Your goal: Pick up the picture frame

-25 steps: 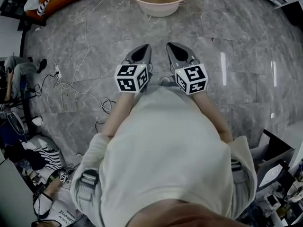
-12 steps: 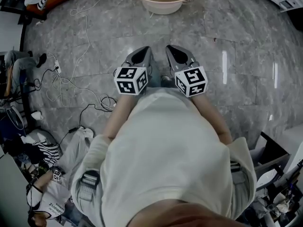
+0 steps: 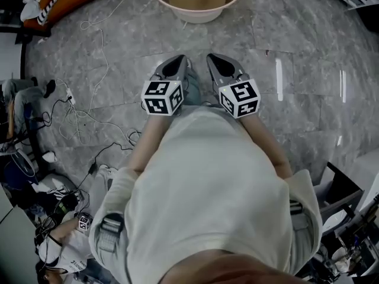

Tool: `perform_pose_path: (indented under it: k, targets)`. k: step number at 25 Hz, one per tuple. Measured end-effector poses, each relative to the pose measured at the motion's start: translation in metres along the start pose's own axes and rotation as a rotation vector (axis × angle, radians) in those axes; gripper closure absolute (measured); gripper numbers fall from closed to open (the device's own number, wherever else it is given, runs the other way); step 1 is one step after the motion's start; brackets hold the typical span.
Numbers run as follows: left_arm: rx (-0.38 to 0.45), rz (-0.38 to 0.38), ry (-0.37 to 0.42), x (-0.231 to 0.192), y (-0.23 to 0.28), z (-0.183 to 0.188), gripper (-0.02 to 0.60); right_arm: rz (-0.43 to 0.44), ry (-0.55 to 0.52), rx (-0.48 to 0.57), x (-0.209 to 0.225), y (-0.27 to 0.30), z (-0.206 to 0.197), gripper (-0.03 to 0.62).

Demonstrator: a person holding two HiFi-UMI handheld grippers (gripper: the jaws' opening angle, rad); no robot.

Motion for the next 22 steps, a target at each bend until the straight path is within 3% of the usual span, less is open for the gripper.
perform_pose_path:
  k: [14,22]
  targets:
    - [-0.050,-0.047,0.025,-0.098,0.089,0.105,0.581,-0.070,0.046,-0.006,0.061,0.126,0.075,0.594]
    - [-0.061,-0.061,0.012,-0.150,0.129,0.139,0.581,-0.112,0.049,-0.024,0.085,0.186,0.097,0.594]
Point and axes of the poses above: the fingertips, and each gripper's own axes: y forward along the fingers, x to its right, z out of its top, the point moved 9 cm from there along -y, backward along the fingers, and after that the axes turned 1 degree about -x, right-handed, at the moved point
